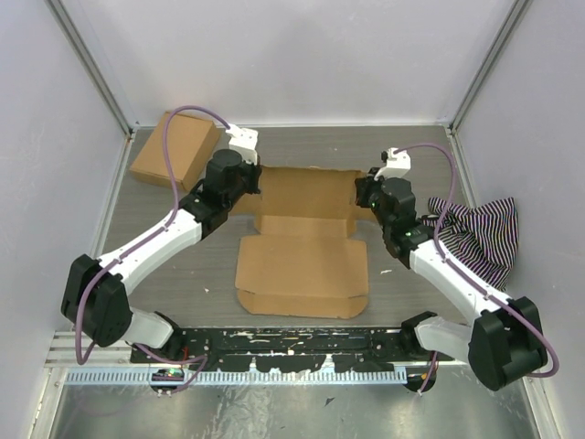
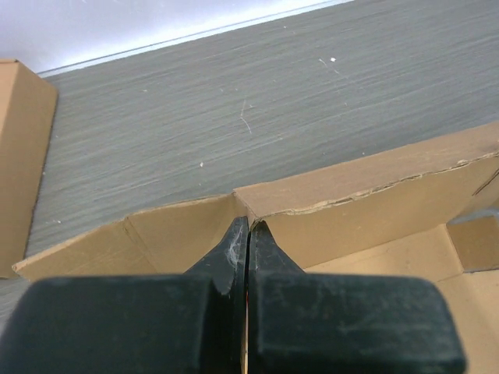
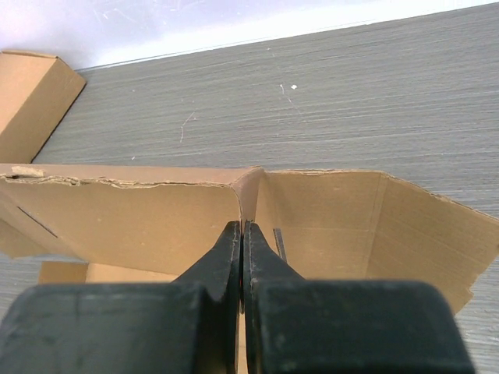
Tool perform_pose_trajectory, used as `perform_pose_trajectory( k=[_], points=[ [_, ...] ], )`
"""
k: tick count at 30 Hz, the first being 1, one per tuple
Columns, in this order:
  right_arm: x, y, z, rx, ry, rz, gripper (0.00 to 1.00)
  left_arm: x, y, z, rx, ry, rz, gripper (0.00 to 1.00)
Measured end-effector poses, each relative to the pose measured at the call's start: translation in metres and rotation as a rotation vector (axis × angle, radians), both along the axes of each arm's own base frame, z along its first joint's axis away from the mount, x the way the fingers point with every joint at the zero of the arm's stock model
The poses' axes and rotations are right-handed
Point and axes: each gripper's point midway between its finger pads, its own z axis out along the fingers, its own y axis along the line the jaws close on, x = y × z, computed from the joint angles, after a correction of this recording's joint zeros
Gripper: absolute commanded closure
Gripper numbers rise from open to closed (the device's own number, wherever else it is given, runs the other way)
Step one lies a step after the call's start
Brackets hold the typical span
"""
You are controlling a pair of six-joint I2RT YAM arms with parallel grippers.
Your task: Fold the paper box
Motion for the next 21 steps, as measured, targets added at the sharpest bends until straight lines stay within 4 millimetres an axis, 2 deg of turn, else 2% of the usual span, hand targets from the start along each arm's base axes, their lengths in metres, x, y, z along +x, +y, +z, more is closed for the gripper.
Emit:
perform_pose_trajectory(
  k=[8,15,17,19,21],
  points=[
    [0.011,0.006,0.003,0.006,-0.032,-0.008,0.98,0.014,0.001,0.008,-0.010,-0.099,0.030,1.00],
    [0.006,0.015,-0.013,-0.010,-0.020,0.015,0.97,0.005,0.012,-0.037,0.001,-0.083,0.051,1.00],
    [0.004,0.018,-0.014,-0.012,-0.023,0.022,0.95,0.003,0.014,-0.043,-0.005,-0.084,0.056,1.00],
    [0.002,0.021,-0.017,-0.017,-0.020,0.027,0.91,0.000,0.017,-0.045,-0.016,-0.089,0.063,1.00],
    [-0.002,0.023,-0.024,-0.026,-0.006,0.036,0.82,-0.002,0.019,-0.046,-0.031,-0.094,0.068,1.00]
  ],
)
